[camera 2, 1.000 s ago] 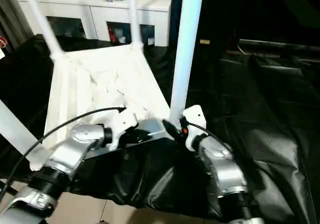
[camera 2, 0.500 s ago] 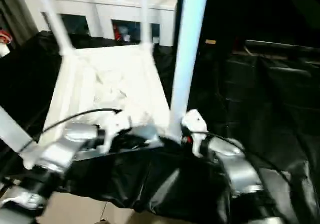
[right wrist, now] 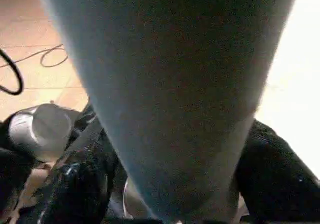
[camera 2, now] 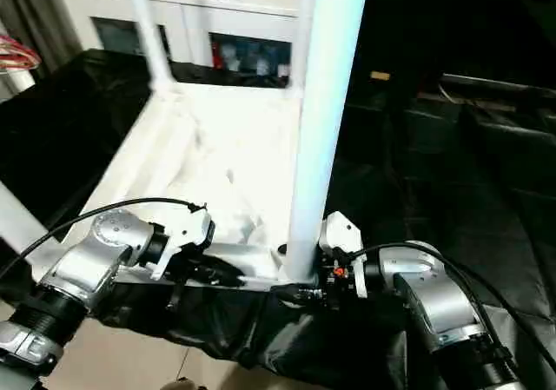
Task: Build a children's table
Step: Rotate leg to tighten
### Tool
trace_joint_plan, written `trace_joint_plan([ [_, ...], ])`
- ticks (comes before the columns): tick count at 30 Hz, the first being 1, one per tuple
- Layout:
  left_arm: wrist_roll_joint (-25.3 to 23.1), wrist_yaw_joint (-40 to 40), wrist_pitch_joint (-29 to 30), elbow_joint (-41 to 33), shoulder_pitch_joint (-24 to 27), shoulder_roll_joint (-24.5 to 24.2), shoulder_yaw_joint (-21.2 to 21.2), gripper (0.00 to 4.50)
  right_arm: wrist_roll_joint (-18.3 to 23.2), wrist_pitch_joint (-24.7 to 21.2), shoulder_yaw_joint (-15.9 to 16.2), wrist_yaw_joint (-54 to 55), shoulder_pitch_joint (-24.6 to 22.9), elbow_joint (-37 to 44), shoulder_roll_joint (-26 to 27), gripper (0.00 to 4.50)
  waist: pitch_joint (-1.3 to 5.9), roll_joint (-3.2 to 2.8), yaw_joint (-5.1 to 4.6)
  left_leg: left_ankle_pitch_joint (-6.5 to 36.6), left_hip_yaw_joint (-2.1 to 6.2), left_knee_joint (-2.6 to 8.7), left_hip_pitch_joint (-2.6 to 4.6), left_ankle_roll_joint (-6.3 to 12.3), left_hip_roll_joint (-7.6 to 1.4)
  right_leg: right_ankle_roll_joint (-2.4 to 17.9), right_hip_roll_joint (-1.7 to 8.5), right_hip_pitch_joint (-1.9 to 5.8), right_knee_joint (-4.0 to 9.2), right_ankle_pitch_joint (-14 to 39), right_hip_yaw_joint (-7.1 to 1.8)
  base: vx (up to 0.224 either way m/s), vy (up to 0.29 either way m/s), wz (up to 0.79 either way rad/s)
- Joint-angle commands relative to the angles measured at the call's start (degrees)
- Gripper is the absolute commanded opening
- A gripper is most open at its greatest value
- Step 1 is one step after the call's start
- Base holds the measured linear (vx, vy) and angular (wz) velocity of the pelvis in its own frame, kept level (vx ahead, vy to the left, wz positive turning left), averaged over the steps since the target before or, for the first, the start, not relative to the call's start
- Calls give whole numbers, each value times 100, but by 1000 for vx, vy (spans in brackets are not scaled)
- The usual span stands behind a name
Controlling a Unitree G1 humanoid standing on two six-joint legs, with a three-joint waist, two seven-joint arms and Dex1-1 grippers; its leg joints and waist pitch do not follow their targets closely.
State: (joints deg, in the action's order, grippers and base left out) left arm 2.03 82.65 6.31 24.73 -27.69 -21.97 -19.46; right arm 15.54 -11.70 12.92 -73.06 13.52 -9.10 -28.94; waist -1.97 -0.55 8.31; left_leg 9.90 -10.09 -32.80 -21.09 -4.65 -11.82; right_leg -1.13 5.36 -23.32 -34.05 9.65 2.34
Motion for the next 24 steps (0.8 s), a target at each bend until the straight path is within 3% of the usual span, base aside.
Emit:
trace_joint_plan([
  [1, 156, 166, -92, -73, -216, 69, -54, 0, 88, -80, 91, -136, 43, 162, -32, 299, 297, 61, -13, 1584, -19, 403, 66, 204, -129, 1205, 216, 232, 377, 1482, -152, 0, 0, 0],
  [2, 166, 172, -108, -58, -219, 71, -51, 0, 124, -114, 97, -144, 25, 198, -39, 295, 302, 31, -16, 1565, -18, 401, 57, 192, -123, 1220, 212, 239, 376, 1401, -151, 0, 0, 0],
  [9, 167, -184, -100, -53, -172, 197, 26, 0, 162, -186, 45, 118, -152, 296, 128, 246, 295, 47, -2, 1579, -15, 404, 52, 180, -118, 1238, 210, 247, 367, 1364, -145, 0, 0, 0],
  [18, -106, -1600, 22, 111, -221, 841, 242, 0, -342, -59, -135, 1836, -118, -260, 1018, 206, 257, 73, -100, 1985, 26, 451, 62, -29, -87, 759, 253, 205, 512, 2606, -140, 0, 0, 0],
  [21, -219, -2154, 122, 108, -204, 1151, 207, 0, -574, -220, -211, 2693, -45, -565, 1462, 200, 233, 77, -212, 2094, 49, 466, 40, -72, -56, 606, 243, 198, 557, 3039, -106, 0, 0, 0],
  [24, -374, -2557, 167, 132, -190, 1409, 160, 0, -753, -398, -291, 3395, 57, -845, 1844, 198, 221, 77, -286, 2271, 66, 457, 67, -80, -43, 437, 249, 144, 628, 3491, -94, 0, 0, 0],
])
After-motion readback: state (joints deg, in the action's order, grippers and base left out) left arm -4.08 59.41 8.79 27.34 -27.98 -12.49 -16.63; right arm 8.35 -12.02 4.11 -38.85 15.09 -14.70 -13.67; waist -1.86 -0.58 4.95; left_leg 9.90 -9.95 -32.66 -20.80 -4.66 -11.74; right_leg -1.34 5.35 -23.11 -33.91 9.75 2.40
